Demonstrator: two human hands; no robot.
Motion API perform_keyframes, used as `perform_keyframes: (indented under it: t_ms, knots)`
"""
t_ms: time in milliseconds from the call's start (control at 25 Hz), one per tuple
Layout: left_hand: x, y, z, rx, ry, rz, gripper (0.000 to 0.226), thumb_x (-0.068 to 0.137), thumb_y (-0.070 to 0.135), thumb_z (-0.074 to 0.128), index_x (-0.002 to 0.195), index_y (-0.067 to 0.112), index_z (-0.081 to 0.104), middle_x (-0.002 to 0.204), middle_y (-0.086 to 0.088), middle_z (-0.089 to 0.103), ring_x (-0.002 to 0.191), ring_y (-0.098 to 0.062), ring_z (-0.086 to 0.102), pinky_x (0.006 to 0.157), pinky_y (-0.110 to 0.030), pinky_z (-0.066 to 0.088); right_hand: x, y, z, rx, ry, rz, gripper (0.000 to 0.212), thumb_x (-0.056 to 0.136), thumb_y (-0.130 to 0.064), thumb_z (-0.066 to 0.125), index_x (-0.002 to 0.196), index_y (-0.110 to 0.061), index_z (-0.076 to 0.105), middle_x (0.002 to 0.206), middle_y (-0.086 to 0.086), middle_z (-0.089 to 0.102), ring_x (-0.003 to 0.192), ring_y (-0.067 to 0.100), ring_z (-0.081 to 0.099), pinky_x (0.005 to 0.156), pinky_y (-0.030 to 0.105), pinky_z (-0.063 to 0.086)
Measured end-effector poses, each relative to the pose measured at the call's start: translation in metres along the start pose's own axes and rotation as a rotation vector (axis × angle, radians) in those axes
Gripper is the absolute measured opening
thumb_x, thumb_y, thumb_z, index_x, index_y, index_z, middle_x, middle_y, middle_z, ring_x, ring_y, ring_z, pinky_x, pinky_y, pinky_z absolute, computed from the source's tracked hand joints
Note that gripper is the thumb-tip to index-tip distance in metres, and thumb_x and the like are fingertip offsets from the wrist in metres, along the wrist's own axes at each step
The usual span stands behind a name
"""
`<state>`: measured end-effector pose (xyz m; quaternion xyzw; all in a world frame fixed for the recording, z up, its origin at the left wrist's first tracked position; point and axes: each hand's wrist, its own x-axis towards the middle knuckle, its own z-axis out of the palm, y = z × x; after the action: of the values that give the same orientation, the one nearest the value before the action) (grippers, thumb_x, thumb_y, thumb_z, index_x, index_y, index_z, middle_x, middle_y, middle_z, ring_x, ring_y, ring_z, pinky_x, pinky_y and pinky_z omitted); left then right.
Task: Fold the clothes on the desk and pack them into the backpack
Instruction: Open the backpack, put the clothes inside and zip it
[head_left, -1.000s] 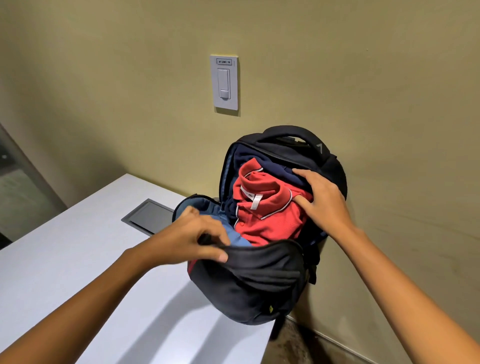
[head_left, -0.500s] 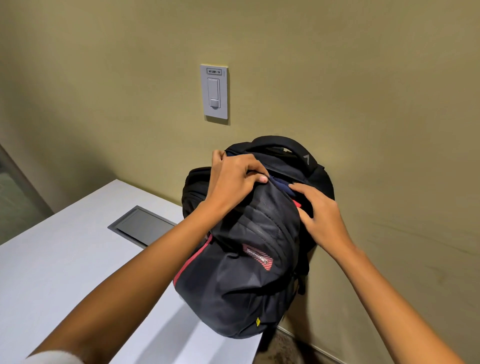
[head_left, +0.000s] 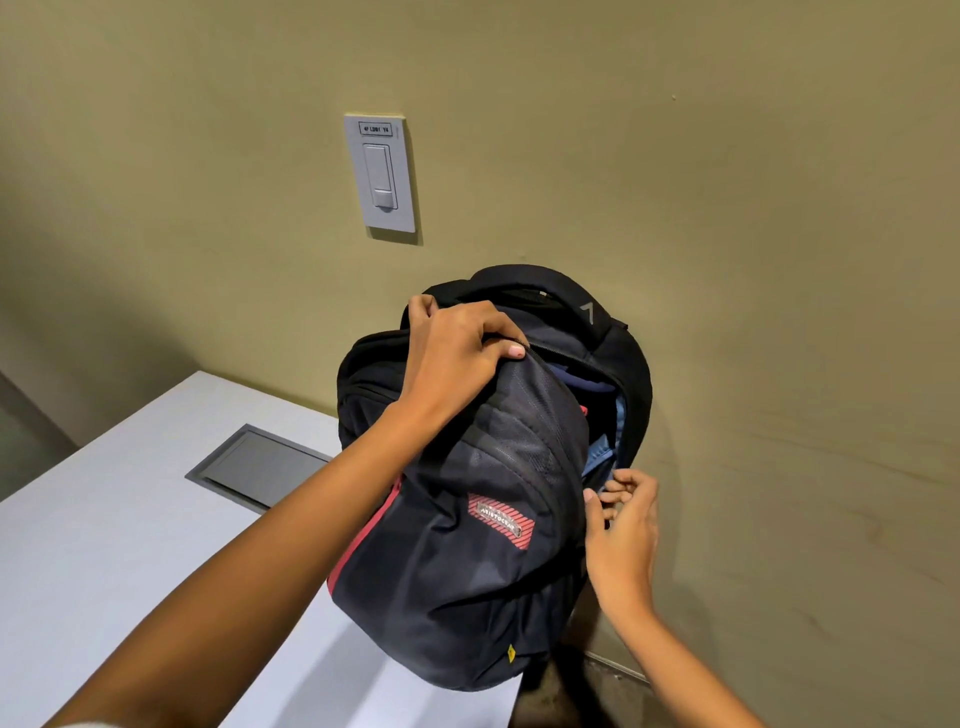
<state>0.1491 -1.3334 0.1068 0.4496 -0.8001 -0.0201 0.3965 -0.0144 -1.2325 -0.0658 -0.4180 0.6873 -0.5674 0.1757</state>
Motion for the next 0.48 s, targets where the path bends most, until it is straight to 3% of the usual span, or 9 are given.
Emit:
perform_keyframes:
  t_ms: [120, 200, 280, 400, 480]
  knots:
    - [0.000, -0.003, 0.000, -0.012, -0.001, -0.004, 0.005, 0.080, 0.032, 0.073, 0.076, 0.034, 0.072, 0.085, 0.021, 0.069, 0.083, 0.002, 0.052, 0.079, -0.028, 0.015, -0.007, 0.004, 0.007, -0.016, 0.086, 0.120, 0.028, 0.090, -0.005, 0.063, 0.111, -0.002, 0.045, 0.109, 0.009, 0.042, 0.082, 0.023, 0.053, 0.076, 0.030, 0.043]
    - [-0.001, -0.004, 0.001, -0.009, 0.003, -0.002, 0.004, 0.080, 0.032, 0.072, 0.077, 0.035, 0.072, 0.085, 0.020, 0.069, 0.083, 0.002, 0.052, 0.079, -0.028, 0.015, -0.008, 0.013, 0.008, -0.042, -0.019, 0.238, 0.019, 0.096, -0.012, 0.056, 0.109, -0.004, 0.046, 0.104, 0.009, 0.049, 0.084, 0.025, 0.054, 0.076, 0.031, 0.040]
    - [-0.001, -0.004, 0.001, -0.009, 0.004, -0.005, 0.005, 0.080, 0.032, 0.071, 0.077, 0.035, 0.072, 0.085, 0.019, 0.069, 0.082, 0.001, 0.052, 0.078, -0.029, 0.016, -0.008, 0.021, 0.006, -0.085, -0.235, 0.320, 0.008, 0.101, -0.015, 0.045, 0.097, -0.009, 0.047, 0.084, 0.009, 0.057, 0.078, 0.026, 0.055, 0.068, 0.035, 0.040]
    - [-0.002, -0.002, 0.001, -0.023, 0.004, -0.028, 0.005, 0.081, 0.030, 0.071, 0.078, 0.035, 0.073, 0.084, 0.018, 0.068, 0.082, 0.001, 0.052, 0.079, -0.030, 0.017, -0.007, 0.025, -0.002, -0.110, -0.436, 0.304, 0.022, 0.101, -0.003, 0.039, 0.093, -0.016, 0.054, 0.084, 0.004, 0.062, 0.079, 0.020, 0.057, 0.063, 0.015, 0.043]
    - [-0.002, -0.001, 0.001, -0.018, 0.002, -0.031, 0.005, 0.080, 0.030, 0.072, 0.078, 0.035, 0.073, 0.084, 0.018, 0.068, 0.082, 0.001, 0.053, 0.079, -0.031, 0.016, -0.002, 0.023, -0.006, -0.181, -0.521, 0.248, 0.033, 0.094, 0.010, 0.037, 0.099, -0.015, 0.057, 0.088, 0.004, 0.063, 0.081, 0.018, 0.056, 0.064, 0.013, 0.041]
